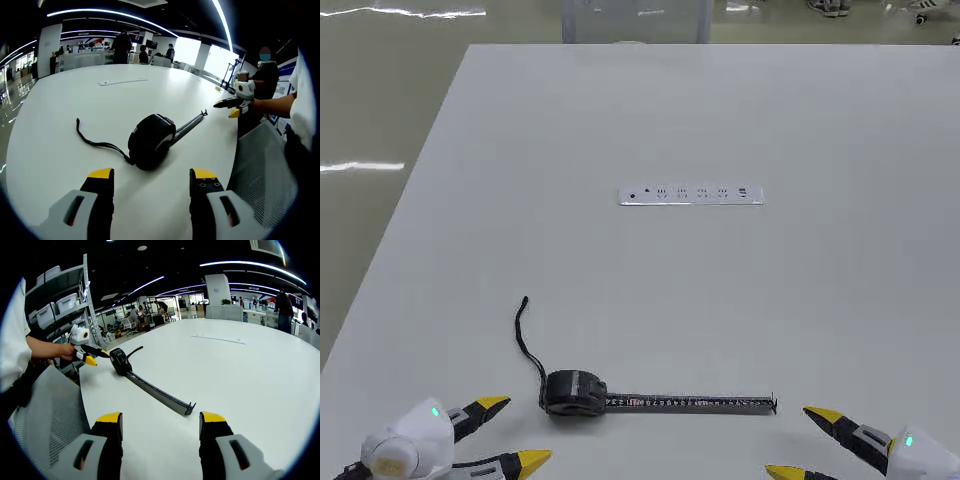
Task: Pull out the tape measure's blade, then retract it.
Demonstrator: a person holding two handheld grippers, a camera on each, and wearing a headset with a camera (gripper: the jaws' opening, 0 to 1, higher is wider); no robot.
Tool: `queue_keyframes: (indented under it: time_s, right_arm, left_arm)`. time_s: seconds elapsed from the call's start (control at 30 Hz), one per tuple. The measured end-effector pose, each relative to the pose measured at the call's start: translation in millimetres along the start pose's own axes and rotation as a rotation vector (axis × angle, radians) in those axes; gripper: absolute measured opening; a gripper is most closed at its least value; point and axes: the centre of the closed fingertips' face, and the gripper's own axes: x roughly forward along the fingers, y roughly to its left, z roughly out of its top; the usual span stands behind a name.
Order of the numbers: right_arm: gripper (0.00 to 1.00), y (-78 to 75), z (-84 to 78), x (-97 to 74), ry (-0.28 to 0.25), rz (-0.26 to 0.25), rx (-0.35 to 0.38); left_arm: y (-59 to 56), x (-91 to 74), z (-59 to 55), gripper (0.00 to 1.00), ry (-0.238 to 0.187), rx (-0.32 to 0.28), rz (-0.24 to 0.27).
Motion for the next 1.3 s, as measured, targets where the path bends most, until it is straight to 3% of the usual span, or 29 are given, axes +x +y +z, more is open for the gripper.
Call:
queue_keyframes:
  time_s: [0.63,0.9,1.3]
  right_arm:
    - [0.63,5.3,-6.4,-20.6,-0.010,-0.080,0.011]
    - [0.64,10.3,-7.6,-25.6,-0.016,-0.083,0.018]
    - [0.65,23.1,-13.3,-35.7,-0.017,-0.080,0.029]
  left_arm:
    - [-9.6,-18.1,-15.2,0.61,-0.006,-0.042,0.041]
    - [-16.0,-27.0,-16.5,0.64,-0.013,-0.045,0.054]
    - [-15.5,-41.1,-27.8,0.71,-0.005,-0.052,0.083]
